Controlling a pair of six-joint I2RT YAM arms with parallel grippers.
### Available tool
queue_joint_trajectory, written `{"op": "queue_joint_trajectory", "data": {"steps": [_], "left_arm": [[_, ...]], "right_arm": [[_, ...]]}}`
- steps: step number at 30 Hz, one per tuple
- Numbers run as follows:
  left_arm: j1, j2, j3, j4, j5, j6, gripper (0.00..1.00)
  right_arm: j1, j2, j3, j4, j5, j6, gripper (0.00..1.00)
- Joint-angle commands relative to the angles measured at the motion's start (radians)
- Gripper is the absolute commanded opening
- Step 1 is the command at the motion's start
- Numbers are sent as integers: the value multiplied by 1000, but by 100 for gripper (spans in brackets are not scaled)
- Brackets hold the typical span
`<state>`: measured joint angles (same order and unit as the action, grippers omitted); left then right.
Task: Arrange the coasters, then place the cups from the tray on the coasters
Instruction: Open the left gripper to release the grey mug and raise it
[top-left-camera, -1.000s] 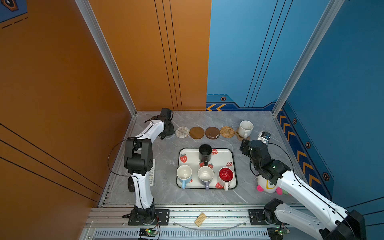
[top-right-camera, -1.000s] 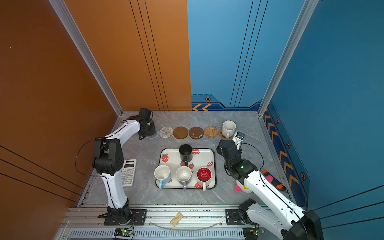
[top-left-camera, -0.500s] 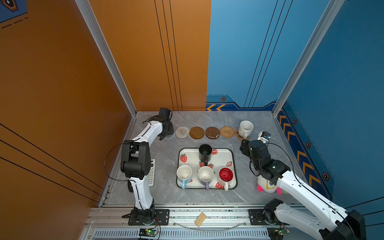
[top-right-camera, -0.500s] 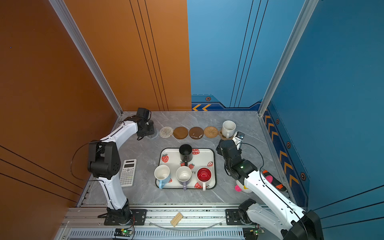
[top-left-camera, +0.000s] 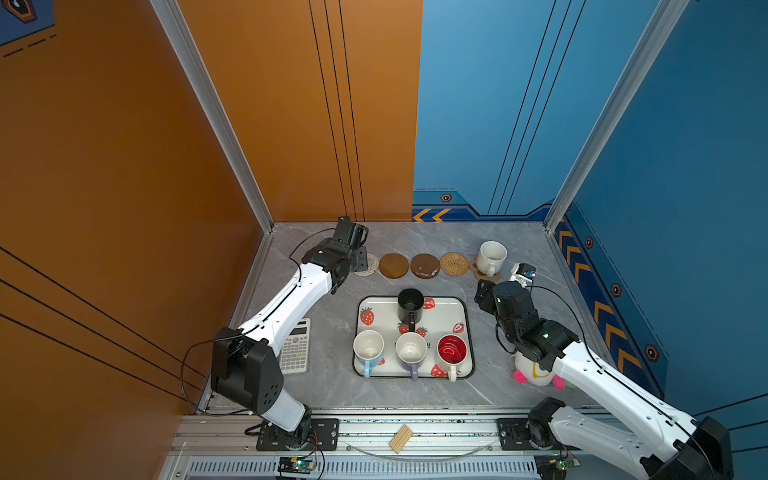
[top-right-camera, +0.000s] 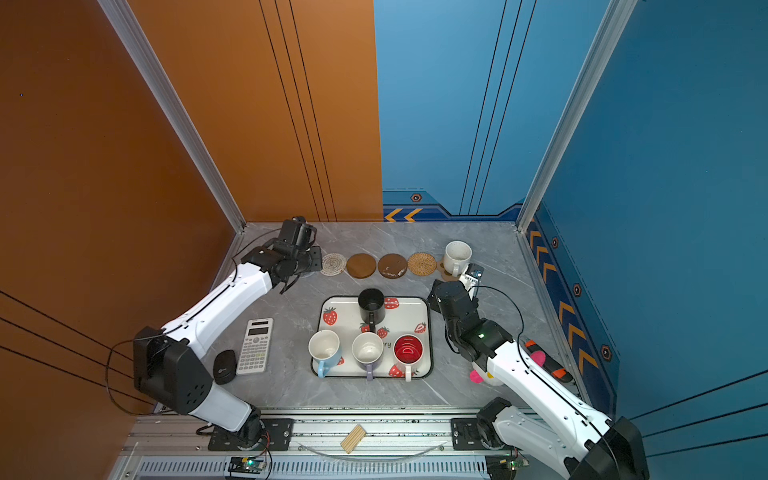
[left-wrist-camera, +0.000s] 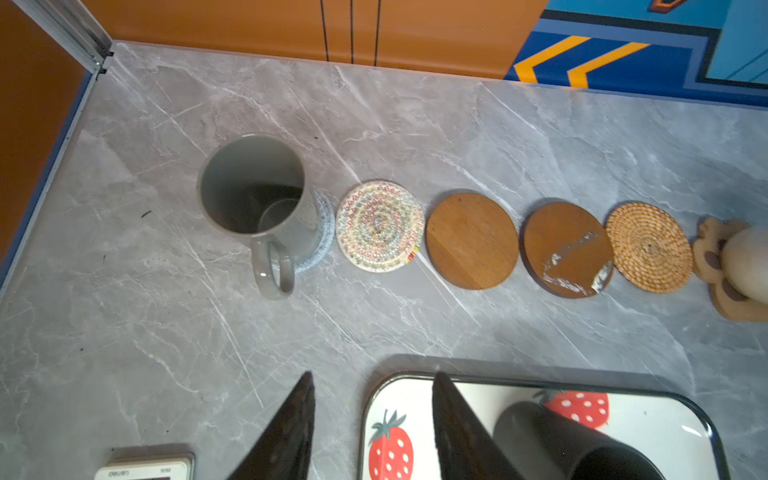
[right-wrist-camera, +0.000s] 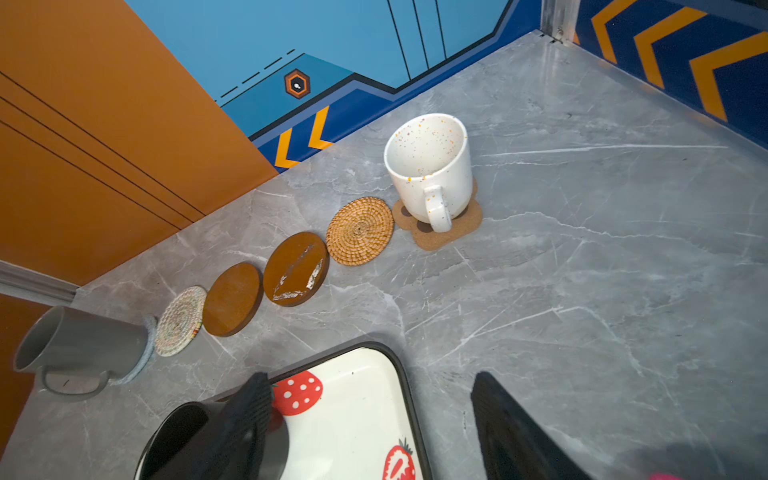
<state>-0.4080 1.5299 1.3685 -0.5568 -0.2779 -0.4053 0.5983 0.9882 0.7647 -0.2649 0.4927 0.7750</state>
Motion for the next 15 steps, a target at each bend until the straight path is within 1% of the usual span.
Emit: {"op": "queue_joint_trajectory", "data": {"steps": [1,6,9,12,15], "left_arm": [[-49,-74,-58,76,-56,-21,47],[-143,-161,-142,136,-87,-27,49],[-184,-188,-209,152,-104,-97,50],[-201,-200,-274,257,-59,-89,50],[-204,-208,-279,271,-26,-85,50]], "right_arm": [[34,22,74,-43,-7,-22,76],[96,72,145,-100,5,-39,76],[164,105,163,-106,26,-34,76],[193,155,193,-112,7,-35,76],[240,201,229,-138,20,-43,76]]}}
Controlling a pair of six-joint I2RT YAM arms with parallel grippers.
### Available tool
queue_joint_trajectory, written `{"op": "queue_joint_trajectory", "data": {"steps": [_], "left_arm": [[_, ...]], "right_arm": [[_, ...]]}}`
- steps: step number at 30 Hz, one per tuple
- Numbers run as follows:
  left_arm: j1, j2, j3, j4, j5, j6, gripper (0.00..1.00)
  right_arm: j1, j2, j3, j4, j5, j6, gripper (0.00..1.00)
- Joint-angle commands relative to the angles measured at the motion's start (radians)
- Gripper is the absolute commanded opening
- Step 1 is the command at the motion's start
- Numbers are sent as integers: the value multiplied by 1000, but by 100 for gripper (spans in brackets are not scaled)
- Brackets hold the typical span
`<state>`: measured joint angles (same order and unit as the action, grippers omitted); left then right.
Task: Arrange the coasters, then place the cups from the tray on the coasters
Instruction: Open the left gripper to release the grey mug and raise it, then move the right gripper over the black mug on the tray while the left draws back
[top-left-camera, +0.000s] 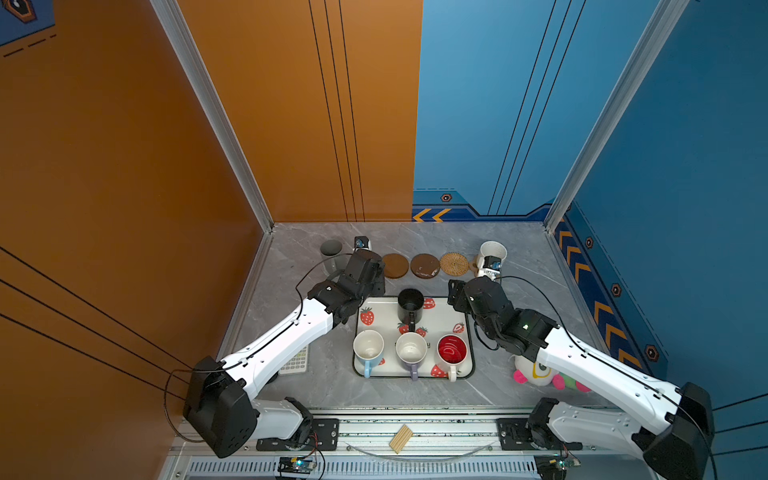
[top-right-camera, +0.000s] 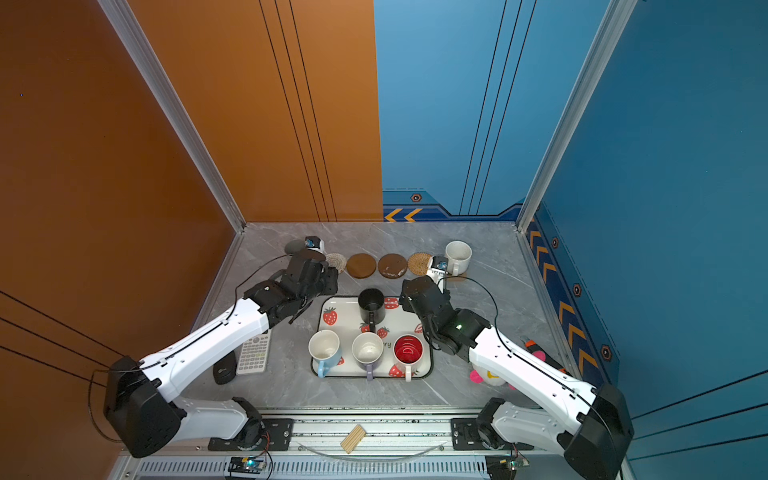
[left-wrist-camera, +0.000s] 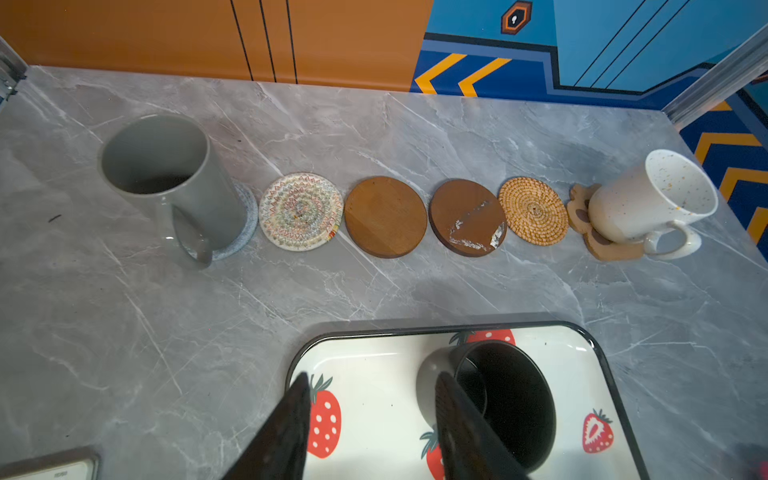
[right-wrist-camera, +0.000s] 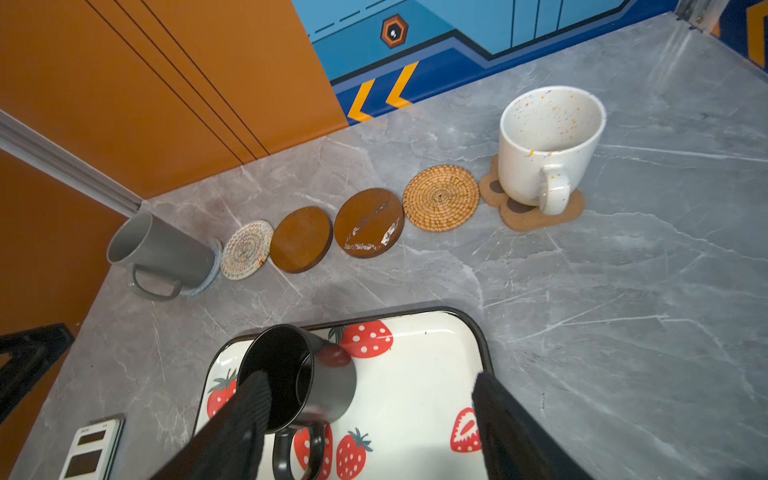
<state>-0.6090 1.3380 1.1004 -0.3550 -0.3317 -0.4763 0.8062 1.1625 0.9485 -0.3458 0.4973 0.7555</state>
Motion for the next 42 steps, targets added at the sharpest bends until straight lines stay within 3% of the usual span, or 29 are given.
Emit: {"op": "queue_joint_trajectory", "data": {"steps": [1,19,32,42], "left_arm": [[-6,-22,-13,75,38,-7,51],[-28,-340,-241,236,16,73,74],[-22,-361,-259,232,20,100,78],[-3,-350,-262,250,46,104,80]], "right_arm": [[41,37,51,-59,14,-25,76],[173,113,69,-143,-20,22,78],[193,308,126,-80,-111,36,79],[148,419,164,-36,-237,36,72]]}}
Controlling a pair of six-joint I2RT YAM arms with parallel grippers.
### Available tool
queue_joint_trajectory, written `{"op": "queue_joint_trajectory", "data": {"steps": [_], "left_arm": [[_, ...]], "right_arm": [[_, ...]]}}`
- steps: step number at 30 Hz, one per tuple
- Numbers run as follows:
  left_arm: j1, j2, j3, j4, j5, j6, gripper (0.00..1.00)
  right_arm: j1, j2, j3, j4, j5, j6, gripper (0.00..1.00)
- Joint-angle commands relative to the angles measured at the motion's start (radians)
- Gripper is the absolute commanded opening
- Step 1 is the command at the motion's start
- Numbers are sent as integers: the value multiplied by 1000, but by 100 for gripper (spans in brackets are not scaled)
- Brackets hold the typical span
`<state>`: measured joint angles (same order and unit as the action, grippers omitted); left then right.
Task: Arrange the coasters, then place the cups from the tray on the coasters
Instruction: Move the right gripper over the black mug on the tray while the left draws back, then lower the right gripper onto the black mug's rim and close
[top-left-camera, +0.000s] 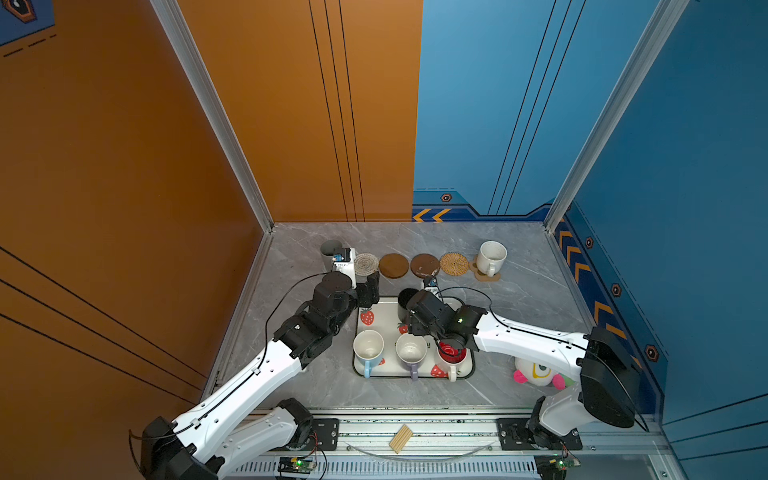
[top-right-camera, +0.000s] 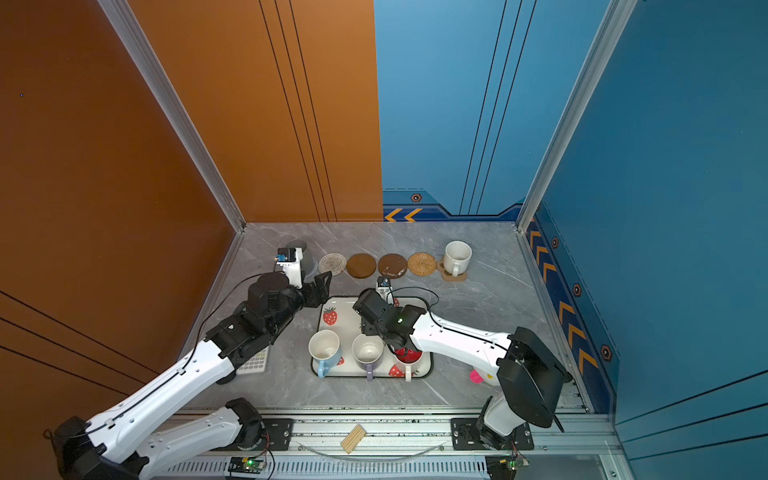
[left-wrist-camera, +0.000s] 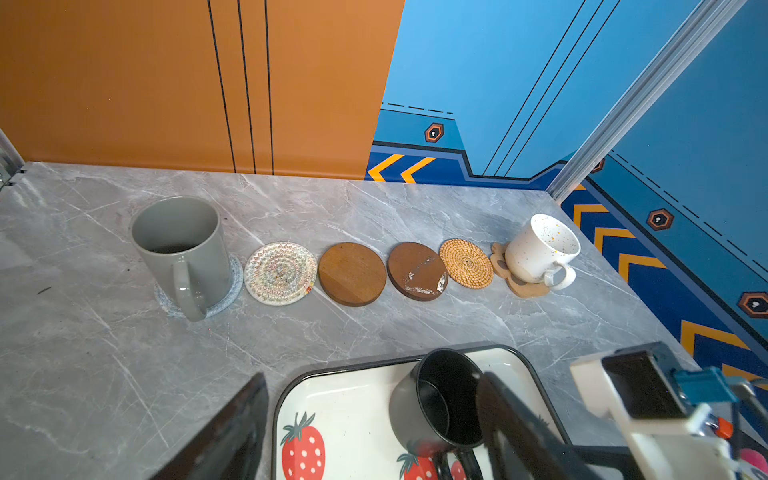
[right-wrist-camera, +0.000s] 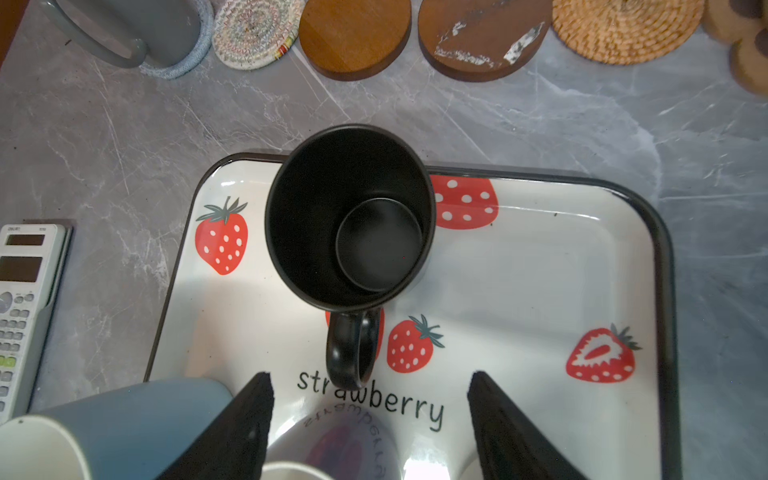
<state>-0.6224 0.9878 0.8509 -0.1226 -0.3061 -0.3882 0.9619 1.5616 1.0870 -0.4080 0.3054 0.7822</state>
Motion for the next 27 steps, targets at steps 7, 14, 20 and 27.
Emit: {"op": "queue_joint_trajectory", "data": {"steps": [7,14,20,27], "left_arm": [[22,4,-26,46,22,12,80],[32,15,-27,53,32,11,80],[44,23,-30,54,38,7,81],[50,28,-35,62,47,3,81]], "right_arm": [[-17,71,48,31,-65,5,68],[-34,122,69,31,-90,4,60],[-44,154,85,26,-101,3,53],[-52,178,94,20,-103,2,47]]}}
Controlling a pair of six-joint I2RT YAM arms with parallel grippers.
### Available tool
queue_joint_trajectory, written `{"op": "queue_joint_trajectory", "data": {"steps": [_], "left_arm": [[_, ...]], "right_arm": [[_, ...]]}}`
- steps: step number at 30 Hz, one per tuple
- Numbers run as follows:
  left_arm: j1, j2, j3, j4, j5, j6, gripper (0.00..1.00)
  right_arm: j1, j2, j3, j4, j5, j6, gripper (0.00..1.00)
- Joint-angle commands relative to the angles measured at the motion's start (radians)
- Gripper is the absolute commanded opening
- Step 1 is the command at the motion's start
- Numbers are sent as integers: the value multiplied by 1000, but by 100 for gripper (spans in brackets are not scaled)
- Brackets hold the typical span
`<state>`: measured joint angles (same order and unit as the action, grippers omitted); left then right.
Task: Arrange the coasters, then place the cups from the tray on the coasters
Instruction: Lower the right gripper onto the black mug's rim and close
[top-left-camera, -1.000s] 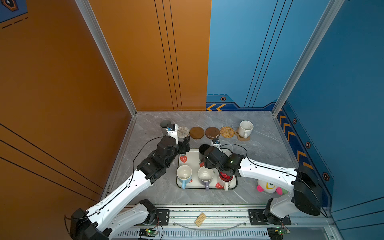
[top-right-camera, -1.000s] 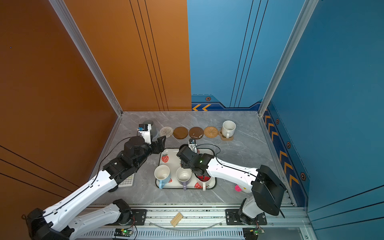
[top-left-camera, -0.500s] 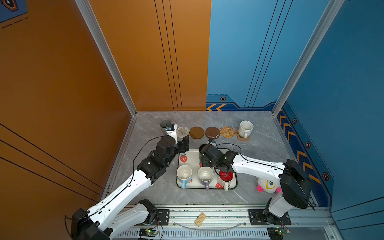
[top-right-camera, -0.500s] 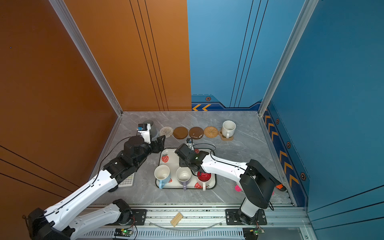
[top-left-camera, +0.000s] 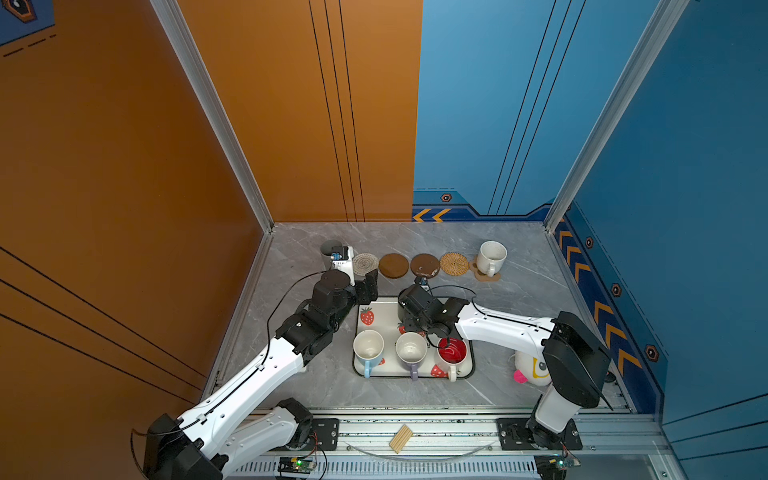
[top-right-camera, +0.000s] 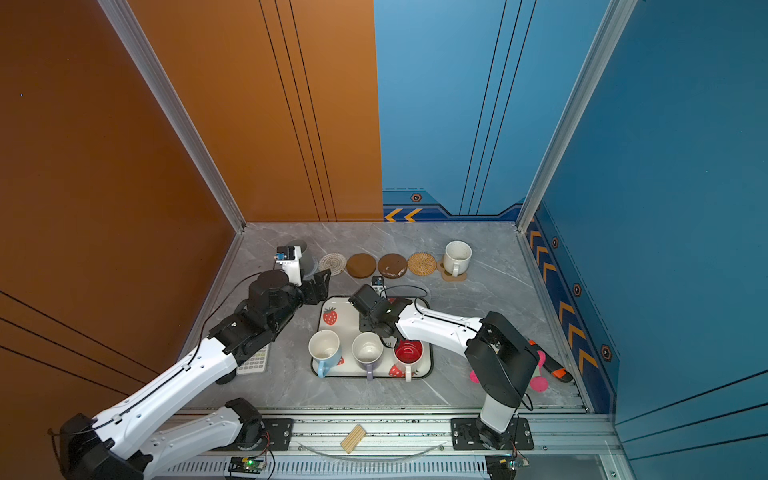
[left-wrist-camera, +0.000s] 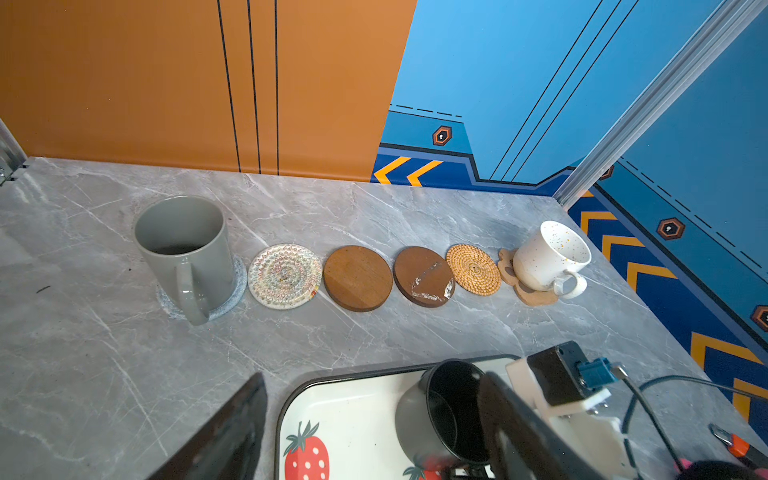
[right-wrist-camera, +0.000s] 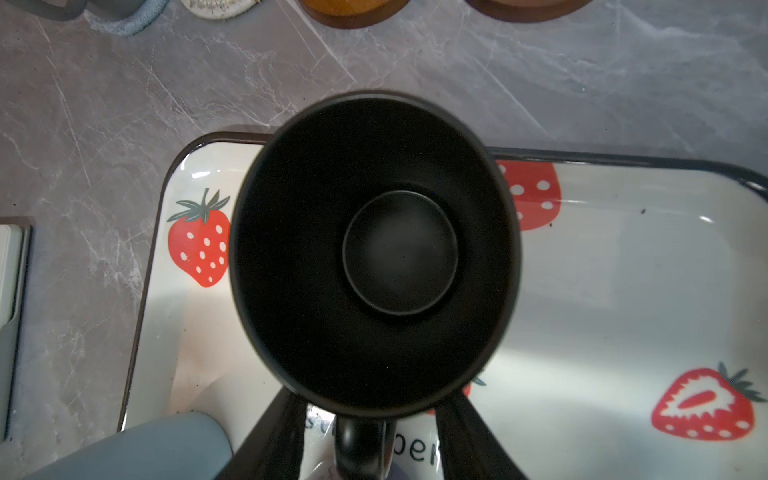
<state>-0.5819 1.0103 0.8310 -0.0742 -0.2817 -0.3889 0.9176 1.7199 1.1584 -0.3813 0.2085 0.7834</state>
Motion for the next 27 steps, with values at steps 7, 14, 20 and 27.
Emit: {"op": "queue_joint_trajectory", "data": {"steps": [7,14,20,27], "left_arm": [[13,14,-14,16,30,2,81],[17,20,-14,19,49,5,81],[20,21,-13,19,56,5,81],[22,17,-14,17,58,4,81]], "right_arm": [[-10,43,33,-13,-7,-1,43],[-11,63,49,-19,-11,-1,27],[-12,70,58,-36,-1,-4,14],[-10,66,80,-62,7,-14,0]]}}
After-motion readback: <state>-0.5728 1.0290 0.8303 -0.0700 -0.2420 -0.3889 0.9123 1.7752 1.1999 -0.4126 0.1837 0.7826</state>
